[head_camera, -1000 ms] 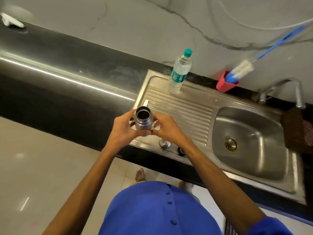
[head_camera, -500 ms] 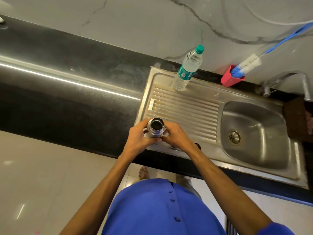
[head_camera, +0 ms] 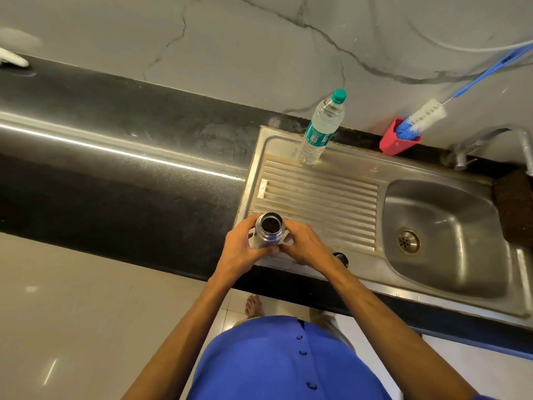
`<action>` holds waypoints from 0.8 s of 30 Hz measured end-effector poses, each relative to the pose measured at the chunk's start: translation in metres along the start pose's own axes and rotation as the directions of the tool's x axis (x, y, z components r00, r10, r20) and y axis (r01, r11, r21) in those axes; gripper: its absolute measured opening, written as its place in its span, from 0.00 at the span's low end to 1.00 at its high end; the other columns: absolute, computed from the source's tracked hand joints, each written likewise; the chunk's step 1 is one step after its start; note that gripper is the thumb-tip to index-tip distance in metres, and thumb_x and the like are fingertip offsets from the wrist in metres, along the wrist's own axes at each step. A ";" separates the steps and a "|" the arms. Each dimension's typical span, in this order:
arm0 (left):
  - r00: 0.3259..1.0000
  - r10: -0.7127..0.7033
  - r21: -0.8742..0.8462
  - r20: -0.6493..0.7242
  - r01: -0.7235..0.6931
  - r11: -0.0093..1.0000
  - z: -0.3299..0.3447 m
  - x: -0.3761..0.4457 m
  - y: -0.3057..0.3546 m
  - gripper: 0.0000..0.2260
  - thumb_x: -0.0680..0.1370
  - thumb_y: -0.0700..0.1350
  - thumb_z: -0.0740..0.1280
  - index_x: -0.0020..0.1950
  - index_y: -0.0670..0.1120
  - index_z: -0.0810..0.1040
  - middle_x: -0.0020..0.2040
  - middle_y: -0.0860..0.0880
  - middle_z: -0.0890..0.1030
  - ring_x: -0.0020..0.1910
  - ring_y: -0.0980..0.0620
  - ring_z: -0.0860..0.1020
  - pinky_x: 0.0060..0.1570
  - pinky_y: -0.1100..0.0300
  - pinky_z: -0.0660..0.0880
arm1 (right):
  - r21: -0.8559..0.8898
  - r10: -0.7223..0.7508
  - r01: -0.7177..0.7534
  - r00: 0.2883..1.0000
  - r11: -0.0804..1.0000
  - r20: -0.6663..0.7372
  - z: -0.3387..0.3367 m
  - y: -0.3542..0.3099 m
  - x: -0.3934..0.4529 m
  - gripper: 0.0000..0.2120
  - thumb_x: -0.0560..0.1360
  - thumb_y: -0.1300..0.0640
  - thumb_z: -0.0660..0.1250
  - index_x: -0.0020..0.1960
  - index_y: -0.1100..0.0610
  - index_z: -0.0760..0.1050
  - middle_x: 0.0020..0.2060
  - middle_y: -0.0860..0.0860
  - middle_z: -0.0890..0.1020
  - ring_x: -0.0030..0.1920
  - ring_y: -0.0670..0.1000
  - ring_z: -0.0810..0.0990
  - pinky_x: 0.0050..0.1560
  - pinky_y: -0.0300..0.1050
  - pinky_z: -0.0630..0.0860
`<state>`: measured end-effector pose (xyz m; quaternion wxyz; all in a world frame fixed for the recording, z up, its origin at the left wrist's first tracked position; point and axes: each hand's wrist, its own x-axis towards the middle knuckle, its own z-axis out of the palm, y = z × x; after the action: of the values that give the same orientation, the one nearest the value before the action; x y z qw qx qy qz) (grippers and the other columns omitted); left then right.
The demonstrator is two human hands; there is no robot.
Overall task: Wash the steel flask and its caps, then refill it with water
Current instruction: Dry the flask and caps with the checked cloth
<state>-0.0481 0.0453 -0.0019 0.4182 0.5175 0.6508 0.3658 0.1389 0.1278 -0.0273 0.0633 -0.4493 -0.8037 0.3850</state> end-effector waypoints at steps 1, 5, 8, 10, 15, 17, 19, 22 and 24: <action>1.000 -0.013 0.005 -0.007 0.013 1.000 0.000 -0.001 0.000 0.33 0.69 0.51 0.84 0.71 0.59 0.75 0.63 0.63 0.81 0.65 0.63 0.78 0.64 0.69 0.72 | -0.005 0.000 0.000 1.000 1.000 0.006 0.000 0.001 0.000 0.30 0.72 0.52 0.78 0.71 0.42 0.72 0.60 0.44 0.82 0.48 0.46 0.82 0.49 0.52 0.83; 0.999 -0.038 0.013 -0.021 0.039 0.999 0.005 -0.006 0.003 0.34 0.69 0.51 0.84 0.72 0.60 0.74 0.65 0.63 0.80 0.66 0.63 0.78 0.66 0.63 0.73 | -0.022 0.017 -0.017 1.000 1.000 0.024 -0.004 0.006 -0.007 0.32 0.73 0.54 0.77 0.74 0.43 0.70 0.63 0.46 0.81 0.47 0.44 0.81 0.50 0.50 0.83; 0.991 -0.124 0.005 -0.051 0.124 0.992 0.011 -0.021 -0.005 0.39 0.69 0.49 0.84 0.74 0.55 0.70 0.67 0.60 0.78 0.66 0.60 0.77 0.64 0.63 0.74 | -0.024 0.039 -0.038 0.999 0.999 0.016 -0.015 0.015 -0.021 0.31 0.74 0.56 0.76 0.75 0.46 0.71 0.64 0.47 0.81 0.50 0.44 0.81 0.54 0.47 0.82; 0.967 -0.226 0.036 -0.118 0.232 0.972 0.018 -0.039 -0.009 0.33 0.70 0.49 0.83 0.70 0.52 0.70 0.63 0.55 0.77 0.61 0.56 0.79 0.58 0.61 0.78 | -0.016 0.058 -0.057 0.998 0.998 0.004 -0.030 0.026 -0.034 0.27 0.75 0.57 0.75 0.73 0.48 0.73 0.63 0.47 0.81 0.51 0.44 0.81 0.55 0.46 0.82; 0.962 -0.273 0.111 -0.024 0.274 0.955 0.059 -0.081 0.002 0.13 0.76 0.49 0.79 0.54 0.53 0.77 0.50 0.55 0.81 0.49 0.58 0.81 0.46 0.65 0.77 | -0.014 0.107 -0.107 0.994 0.994 -0.038 -0.077 0.070 -0.068 0.19 0.76 0.58 0.75 0.66 0.53 0.80 0.57 0.49 0.84 0.48 0.44 0.82 0.54 0.43 0.81; 0.981 -0.186 0.161 0.061 0.174 0.971 0.082 -0.082 0.011 0.13 0.77 0.49 0.78 0.57 0.53 0.78 0.53 0.56 0.81 0.52 0.60 0.80 0.50 0.65 0.77 | -0.030 0.131 -0.133 0.990 0.991 -0.055 -0.095 0.090 -0.080 0.17 0.75 0.58 0.76 0.64 0.53 0.81 0.54 0.49 0.86 0.46 0.45 0.83 0.53 0.44 0.81; 0.990 -0.065 0.249 0.124 0.032 0.968 0.113 -0.074 0.021 0.16 0.77 0.49 0.77 0.63 0.52 0.77 0.59 0.54 0.79 0.56 0.59 0.77 0.54 0.65 0.75 | -0.018 0.146 -0.148 0.986 0.989 -0.074 -0.111 0.110 -0.092 0.16 0.74 0.58 0.77 0.62 0.53 0.82 0.52 0.49 0.86 0.46 0.47 0.83 0.53 0.46 0.82; 0.978 0.008 0.393 0.207 -0.091 0.915 0.165 -0.047 0.041 0.25 0.77 0.45 0.76 0.72 0.49 0.74 0.68 0.49 0.74 0.65 0.52 0.72 0.62 0.65 0.66 | 0.038 0.185 -0.183 0.980 0.982 -0.077 -0.137 0.137 -0.109 0.15 0.74 0.59 0.77 0.61 0.55 0.83 0.51 0.49 0.86 0.47 0.48 0.83 0.53 0.44 0.81; 0.969 0.019 0.492 0.247 -0.142 0.859 0.201 -0.027 0.053 0.31 0.75 0.38 0.75 0.76 0.45 0.71 0.73 0.45 0.72 0.70 0.46 0.70 0.66 0.61 0.67 | 0.062 0.182 -0.177 0.979 0.982 -0.089 -0.156 0.155 -0.122 0.15 0.74 0.60 0.77 0.61 0.55 0.83 0.50 0.49 0.86 0.47 0.48 0.84 0.52 0.41 0.80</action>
<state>0.1600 0.0375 -0.0266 0.3257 0.6751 0.6478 0.1361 0.3850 0.1675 0.0060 0.0780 -0.5357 -0.7455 0.3889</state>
